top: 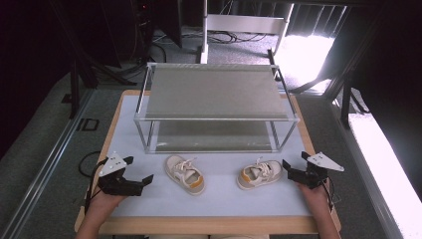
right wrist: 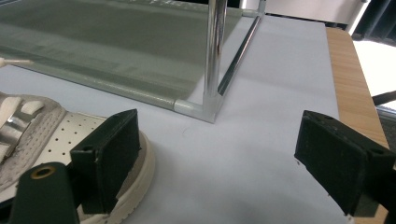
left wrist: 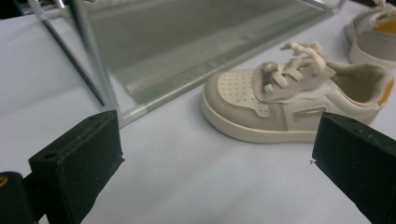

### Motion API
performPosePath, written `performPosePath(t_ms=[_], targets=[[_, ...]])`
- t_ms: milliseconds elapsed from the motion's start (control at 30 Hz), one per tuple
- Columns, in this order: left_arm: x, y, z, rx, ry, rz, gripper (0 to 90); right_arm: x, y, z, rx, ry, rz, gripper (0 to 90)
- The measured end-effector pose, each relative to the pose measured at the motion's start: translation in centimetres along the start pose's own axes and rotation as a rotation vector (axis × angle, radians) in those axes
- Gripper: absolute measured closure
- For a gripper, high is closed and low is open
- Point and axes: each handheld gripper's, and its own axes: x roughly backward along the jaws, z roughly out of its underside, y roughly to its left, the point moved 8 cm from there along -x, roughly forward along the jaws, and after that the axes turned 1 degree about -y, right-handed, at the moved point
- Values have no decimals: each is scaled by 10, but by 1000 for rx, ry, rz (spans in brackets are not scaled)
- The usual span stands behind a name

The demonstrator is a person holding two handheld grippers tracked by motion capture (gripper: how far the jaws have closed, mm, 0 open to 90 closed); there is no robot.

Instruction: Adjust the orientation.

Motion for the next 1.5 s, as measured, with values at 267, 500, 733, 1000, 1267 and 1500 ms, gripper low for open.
performPosePath(t_ms=[267,500,733,1000,1267,1500], targets=[[-4,-14,-10,-58,82,28,13,0,0,0,-3,2,-1,136],[-7,-32,-21,-95,138,71,12,0,0,0,-3,4,-2,137],[-10,-53,-29,-157,203,127,45,0,0,0,-5,5,-1,137],[-15,-67,-39,-169,256,146,46,-1,0,0,-4,6,-1,137],[-24,-76,-40,-165,344,192,46,0,0,0,-4,4,-5,138],[-31,-84,-44,-184,404,197,57,0,1,0,-2,6,-8,144]])
